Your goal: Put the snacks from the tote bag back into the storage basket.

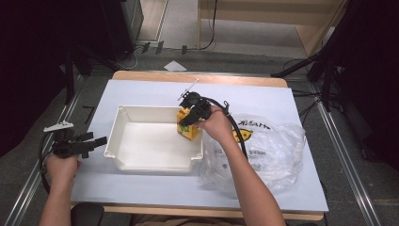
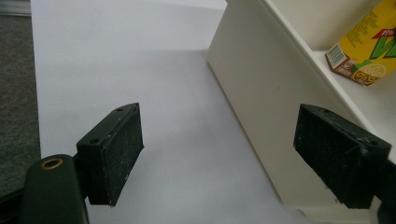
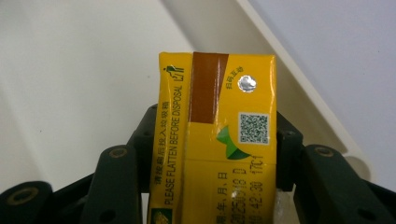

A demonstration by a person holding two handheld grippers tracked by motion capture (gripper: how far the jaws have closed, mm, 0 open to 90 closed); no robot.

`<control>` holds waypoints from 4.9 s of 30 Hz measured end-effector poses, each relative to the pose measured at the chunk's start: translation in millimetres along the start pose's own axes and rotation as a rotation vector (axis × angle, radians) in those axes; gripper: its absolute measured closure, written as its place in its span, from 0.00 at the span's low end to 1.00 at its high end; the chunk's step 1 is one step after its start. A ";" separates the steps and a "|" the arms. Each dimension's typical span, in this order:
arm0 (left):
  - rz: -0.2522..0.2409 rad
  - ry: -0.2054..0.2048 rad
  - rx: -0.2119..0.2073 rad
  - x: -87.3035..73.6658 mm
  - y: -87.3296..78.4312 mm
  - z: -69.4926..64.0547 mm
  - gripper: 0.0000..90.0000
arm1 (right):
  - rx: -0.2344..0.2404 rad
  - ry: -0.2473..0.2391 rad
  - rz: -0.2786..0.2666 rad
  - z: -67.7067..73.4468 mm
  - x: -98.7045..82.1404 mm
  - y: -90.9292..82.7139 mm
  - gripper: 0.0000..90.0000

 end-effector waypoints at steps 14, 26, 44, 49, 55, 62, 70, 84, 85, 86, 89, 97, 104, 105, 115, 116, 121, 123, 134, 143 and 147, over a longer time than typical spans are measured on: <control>-0.001 -0.001 0.001 0.0 -0.2 0.0 0.19 | 0.031 -0.003 -0.016 6.7 4.6 -9.1 0.53; 0.001 0.003 0.003 0.1 0.2 -0.3 0.19 | 0.018 -0.003 -0.068 13.1 16.5 -46.9 0.54; -0.001 0.000 0.003 0.1 0.0 0.0 0.19 | 0.136 -0.013 -0.081 44.6 9.5 -53.0 0.97; 0.000 0.001 0.003 0.1 0.0 -0.1 0.19 | 0.124 -0.031 -0.054 48.3 1.4 -42.4 1.00; 0.000 -0.002 0.002 0.0 -0.2 0.2 0.19 | 0.136 -0.017 -0.021 49.6 -13.2 -25.7 1.00; -0.001 -0.002 0.002 0.1 -0.3 0.0 0.19 | 0.122 0.000 0.013 46.8 -26.0 -10.7 1.00; -0.001 0.000 0.003 0.1 -0.3 -0.2 0.19 | 0.113 0.003 0.021 41.6 -30.7 -6.1 1.00; 0.000 0.000 0.003 -0.1 -0.1 0.0 0.19 | 0.056 0.009 0.044 27.2 -37.9 -3.0 1.00; 0.001 0.000 0.003 -0.1 -0.1 0.0 0.19 | 0.049 0.008 0.040 25.8 -38.2 -2.9 1.00; 0.001 0.001 0.003 -0.2 -0.1 -0.1 0.19 | 0.045 0.011 0.042 25.2 -38.7 -3.0 1.00; 0.002 0.003 0.003 -0.1 -0.2 -0.2 0.19 | 0.038 0.008 0.041 21.7 -40.1 -3.9 1.00; 0.001 0.001 0.005 -0.1 0.2 -0.1 0.19 | 0.036 0.020 0.030 17.7 -40.3 -8.4 1.00; 0.001 0.001 0.003 -0.1 0.1 -0.1 0.19 | 0.052 0.016 0.030 20.1 -40.5 -10.4 0.97; 0.001 0.000 0.003 -0.1 0.3 -0.2 0.19 | 0.052 0.014 0.027 20.7 -40.4 -11.0 0.97; 0.002 -0.001 0.003 -0.1 0.9 -0.1 0.19 | 0.098 -0.004 -0.016 25.9 -36.7 -22.7 0.82; 0.002 -0.001 0.004 -0.1 0.9 -0.1 0.19 | 0.104 -0.002 -0.019 26.0 -36.4 -24.3 0.80; 0.001 0.000 0.003 0.1 0.6 -0.1 0.19 | 0.133 -0.013 -0.028 28.3 -36.1 -32.2 0.69; 0.003 -0.001 0.003 0.0 1.0 -0.3 0.19 | 0.136 -0.018 -0.040 29.4 -35.2 -36.3 0.67; 0.010 -0.003 0.002 -1.9 0.5 -0.5 0.19 | 0.129 -0.017 -0.090 25.2 -35.5 -59.8 0.56; 0.012 -0.006 -0.001 -2.7 1.0 -0.3 0.19 | 0.108 0.006 -0.105 16.5 -41.9 -67.7 0.50; 0.018 -0.004 0.000 -3.5 1.0 -0.1 0.19 | 0.091 0.027 -0.111 10.5 -46.4 -69.5 0.48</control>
Point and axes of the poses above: each handheld gripper's, and its own axes: y roughly forward along the jaws, x roughly out of its top, z roughly to its left, the point moved 10 cm from there along y, roughly forward along the jaws, and after that the axes turned 5 degrees about y, right-handed, at the moved point
